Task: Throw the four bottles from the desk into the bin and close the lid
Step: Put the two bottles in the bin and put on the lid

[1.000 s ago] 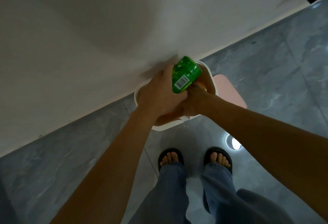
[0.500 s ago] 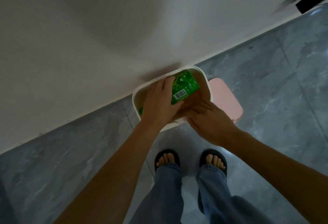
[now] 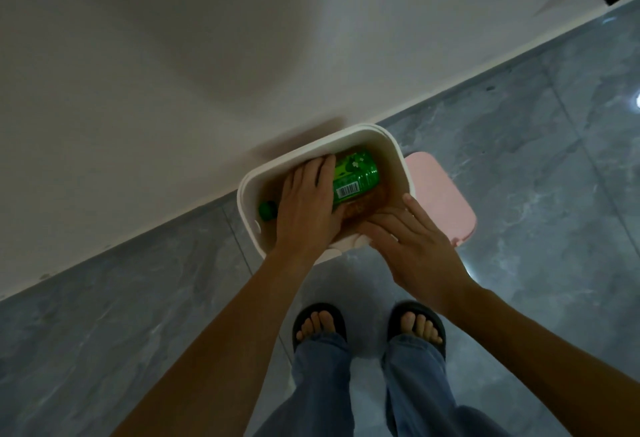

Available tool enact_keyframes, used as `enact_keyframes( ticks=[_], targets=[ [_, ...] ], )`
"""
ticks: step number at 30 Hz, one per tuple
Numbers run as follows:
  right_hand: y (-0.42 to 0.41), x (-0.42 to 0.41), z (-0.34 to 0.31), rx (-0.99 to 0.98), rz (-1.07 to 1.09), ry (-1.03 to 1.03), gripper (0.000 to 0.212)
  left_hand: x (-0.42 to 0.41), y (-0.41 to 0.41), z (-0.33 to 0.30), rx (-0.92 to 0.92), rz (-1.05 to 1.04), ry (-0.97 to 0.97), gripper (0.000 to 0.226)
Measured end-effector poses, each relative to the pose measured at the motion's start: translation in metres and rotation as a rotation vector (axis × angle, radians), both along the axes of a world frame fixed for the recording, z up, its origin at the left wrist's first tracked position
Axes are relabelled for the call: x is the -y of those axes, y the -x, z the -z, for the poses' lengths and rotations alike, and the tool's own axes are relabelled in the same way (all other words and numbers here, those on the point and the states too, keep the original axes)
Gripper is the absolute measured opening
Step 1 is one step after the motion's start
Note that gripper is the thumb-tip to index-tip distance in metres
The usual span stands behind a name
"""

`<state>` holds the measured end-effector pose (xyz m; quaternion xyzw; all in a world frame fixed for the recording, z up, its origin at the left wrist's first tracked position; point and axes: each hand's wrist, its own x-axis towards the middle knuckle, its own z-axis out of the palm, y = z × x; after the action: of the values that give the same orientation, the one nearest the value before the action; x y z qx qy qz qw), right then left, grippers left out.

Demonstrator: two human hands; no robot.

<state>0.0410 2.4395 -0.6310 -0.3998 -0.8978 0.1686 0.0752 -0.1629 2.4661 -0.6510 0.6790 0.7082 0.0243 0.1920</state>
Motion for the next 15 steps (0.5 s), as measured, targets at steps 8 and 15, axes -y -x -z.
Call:
enact_keyframes(
  ticks=[8,15],
  targets=[
    [0.000,0.001,-0.003,0.020,0.001,0.092,0.033,0.011,0.005,-0.020,0.040,0.000,0.013,0.070],
    [-0.014,0.012,-0.023,0.022,0.057,0.218,0.054,0.038,-0.017,-0.058,0.186,0.002,-0.014,0.046]
  ],
)
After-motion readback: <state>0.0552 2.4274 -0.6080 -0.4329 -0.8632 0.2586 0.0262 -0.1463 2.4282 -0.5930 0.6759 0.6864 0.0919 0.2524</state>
